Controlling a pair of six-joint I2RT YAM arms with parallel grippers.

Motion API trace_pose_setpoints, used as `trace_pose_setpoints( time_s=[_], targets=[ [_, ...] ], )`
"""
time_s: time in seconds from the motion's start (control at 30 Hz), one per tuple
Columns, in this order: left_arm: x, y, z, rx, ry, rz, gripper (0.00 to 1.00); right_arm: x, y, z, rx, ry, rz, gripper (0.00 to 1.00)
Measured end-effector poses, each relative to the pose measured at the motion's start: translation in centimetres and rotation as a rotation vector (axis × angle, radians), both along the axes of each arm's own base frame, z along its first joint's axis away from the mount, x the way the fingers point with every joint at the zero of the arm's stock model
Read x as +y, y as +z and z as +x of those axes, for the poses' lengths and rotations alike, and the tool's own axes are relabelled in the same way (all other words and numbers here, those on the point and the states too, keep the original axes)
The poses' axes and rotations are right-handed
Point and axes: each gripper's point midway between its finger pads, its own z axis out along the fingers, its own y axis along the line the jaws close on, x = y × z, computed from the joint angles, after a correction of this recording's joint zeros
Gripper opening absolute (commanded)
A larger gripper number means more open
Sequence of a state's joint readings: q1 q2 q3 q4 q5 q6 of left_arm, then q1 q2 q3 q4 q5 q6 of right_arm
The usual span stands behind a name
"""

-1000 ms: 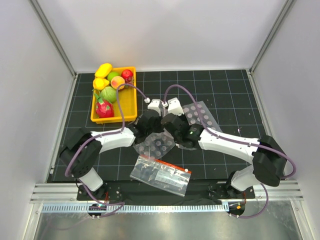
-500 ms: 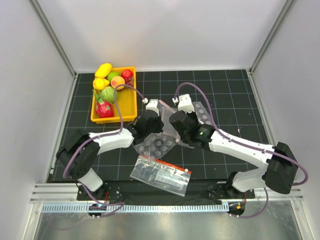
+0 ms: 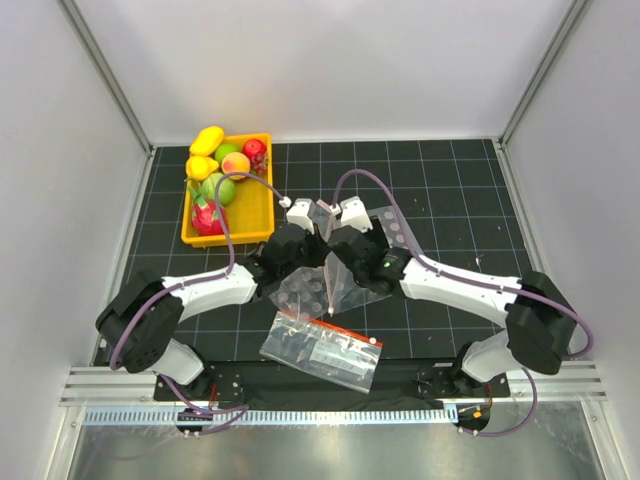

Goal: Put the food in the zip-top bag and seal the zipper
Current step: Open the zipper of the food storage bag at the center of the board.

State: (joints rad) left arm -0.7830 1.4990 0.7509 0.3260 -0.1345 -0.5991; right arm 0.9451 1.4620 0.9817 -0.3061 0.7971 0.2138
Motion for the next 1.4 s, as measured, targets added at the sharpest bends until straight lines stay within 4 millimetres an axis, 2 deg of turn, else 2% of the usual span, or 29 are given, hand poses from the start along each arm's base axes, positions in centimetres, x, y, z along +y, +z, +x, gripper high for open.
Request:
trace_pose_setpoints(
  time_s=[0.23, 0.33, 0.6, 0.77, 0.97, 1.07, 1.13, 1.23, 1.37, 1.4],
  targets=[
    [0.0, 0.1, 0.0, 0.008, 0.013, -0.013, 0.00, 1.7, 2.3, -1.5, -0.023, 0.115, 0.211, 0.71],
    [0.2, 0.6, 0.1, 0.004, 0.028, -0.025, 0.00, 2.9, 2.5, -1.6, -0.021, 0.153, 0.275, 0.71],
    [0.4, 1.5, 0.3, 0.000, 0.057, -0.059, 0.00, 5.1, 0.4, -2.2, 0.047, 0.217, 0.335, 0.68],
    [0.8, 1.5, 0.3, 0.013, 0.074, -0.075, 0.00, 5.6, -2.3, -2.2, 0.105, 0.204, 0.303, 0.65],
    [1.2, 2.2, 0.3, 0.011, 0.091, -0.104, 0.00, 5.3, -4.7, -1.2, 0.126, 0.136, 0.232, 0.51],
    [1.4, 2.4, 0.5, 0.011, 0.097, -0.109, 0.00, 5.0, -5.4, -0.5, 0.115, 0.094, 0.190, 0.36],
    [1.4, 2.3, 0.5, 0.013, 0.098, -0.107, 0.00, 4.3, -5.7, 0.2, 0.099, 0.051, 0.153, 0.34],
    [1.4, 1.8, 0.5, 0.024, 0.094, -0.097, 0.00, 2.9, -5.2, 0.8, 0.070, -0.004, 0.113, 0.29],
    [1.2, -0.2, 0.6, 0.073, 0.088, -0.046, 0.00, 0.5, -3.5, 1.5, 0.008, -0.084, 0.061, 0.05],
    [1.1, -0.7, 0.6, 0.085, 0.085, -0.033, 0.00, -0.2, -2.8, 1.5, -0.013, -0.103, 0.045, 0.02]
  ],
)
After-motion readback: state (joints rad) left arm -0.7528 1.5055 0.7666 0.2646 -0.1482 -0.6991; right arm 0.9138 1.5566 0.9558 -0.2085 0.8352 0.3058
